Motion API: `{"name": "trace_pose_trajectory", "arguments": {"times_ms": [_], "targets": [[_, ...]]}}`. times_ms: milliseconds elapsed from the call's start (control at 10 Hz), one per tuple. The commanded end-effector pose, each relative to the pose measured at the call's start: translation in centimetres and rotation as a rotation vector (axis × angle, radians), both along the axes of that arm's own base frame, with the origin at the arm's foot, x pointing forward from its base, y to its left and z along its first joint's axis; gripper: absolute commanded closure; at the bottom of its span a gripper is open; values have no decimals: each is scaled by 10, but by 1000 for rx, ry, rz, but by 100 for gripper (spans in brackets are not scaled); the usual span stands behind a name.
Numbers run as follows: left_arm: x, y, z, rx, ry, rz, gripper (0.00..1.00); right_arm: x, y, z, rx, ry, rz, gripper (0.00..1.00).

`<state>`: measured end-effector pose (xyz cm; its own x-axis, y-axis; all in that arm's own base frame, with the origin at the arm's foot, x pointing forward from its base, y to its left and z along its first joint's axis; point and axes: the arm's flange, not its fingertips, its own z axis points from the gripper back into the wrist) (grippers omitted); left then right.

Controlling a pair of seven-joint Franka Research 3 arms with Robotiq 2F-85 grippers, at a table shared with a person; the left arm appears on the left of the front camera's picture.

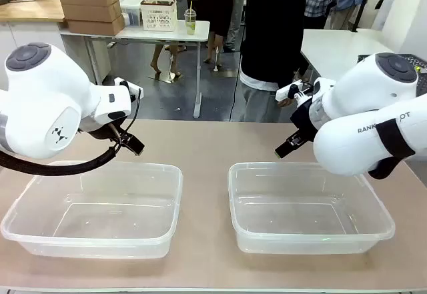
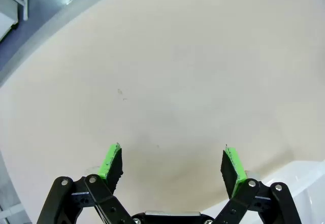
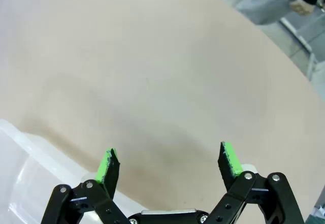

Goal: Sort the waste into each basket.
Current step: Pick up the Organizing box on the left side of the table and lift it.

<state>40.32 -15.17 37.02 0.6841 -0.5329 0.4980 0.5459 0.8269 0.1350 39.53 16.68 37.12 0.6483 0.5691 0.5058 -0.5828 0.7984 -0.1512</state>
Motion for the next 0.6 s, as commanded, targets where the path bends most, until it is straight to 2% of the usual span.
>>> {"name": "trace_pose_trajectory", "arguments": {"times_ms": [0, 500], "targets": [[0, 0, 0, 0, 0, 0, 0, 0, 0, 0, 0, 0, 0, 0], [0, 0, 0, 0, 0, 0, 0, 0, 0, 0, 0, 0, 0, 0]]}}
